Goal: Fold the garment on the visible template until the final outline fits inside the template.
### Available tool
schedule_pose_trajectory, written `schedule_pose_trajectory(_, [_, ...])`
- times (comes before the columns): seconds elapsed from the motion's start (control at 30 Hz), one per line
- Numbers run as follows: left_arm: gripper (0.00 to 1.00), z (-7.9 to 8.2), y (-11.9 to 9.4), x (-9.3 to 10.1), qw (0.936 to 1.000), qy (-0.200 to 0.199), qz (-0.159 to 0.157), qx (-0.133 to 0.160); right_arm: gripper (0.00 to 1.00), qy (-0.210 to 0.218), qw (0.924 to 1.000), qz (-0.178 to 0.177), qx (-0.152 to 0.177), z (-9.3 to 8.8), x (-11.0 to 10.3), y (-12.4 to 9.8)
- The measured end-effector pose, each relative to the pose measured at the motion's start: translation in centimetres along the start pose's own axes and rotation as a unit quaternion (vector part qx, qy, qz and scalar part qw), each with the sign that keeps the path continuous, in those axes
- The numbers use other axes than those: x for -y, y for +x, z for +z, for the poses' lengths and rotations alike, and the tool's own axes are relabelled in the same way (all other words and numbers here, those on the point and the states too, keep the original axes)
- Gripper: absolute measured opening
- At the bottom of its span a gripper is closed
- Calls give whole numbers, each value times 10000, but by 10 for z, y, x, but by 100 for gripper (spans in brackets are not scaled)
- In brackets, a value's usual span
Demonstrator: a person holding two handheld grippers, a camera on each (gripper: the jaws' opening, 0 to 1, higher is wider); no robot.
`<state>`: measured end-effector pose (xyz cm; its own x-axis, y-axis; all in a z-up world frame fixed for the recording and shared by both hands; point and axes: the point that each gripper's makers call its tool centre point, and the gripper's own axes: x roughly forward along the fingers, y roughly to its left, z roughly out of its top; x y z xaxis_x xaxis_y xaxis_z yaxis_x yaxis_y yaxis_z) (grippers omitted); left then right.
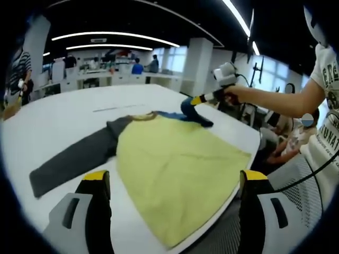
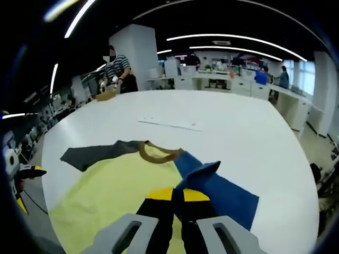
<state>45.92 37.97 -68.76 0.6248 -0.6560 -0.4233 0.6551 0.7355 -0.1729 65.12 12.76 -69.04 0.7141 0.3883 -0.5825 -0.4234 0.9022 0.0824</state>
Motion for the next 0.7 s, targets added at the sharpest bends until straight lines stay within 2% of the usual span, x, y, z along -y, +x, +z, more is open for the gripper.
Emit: schedule_pose_trajectory(0.7, [99, -3, 2, 1, 9999, 123, -38, -99, 0, -183, 9992, 361, 52, 22, -39, 25])
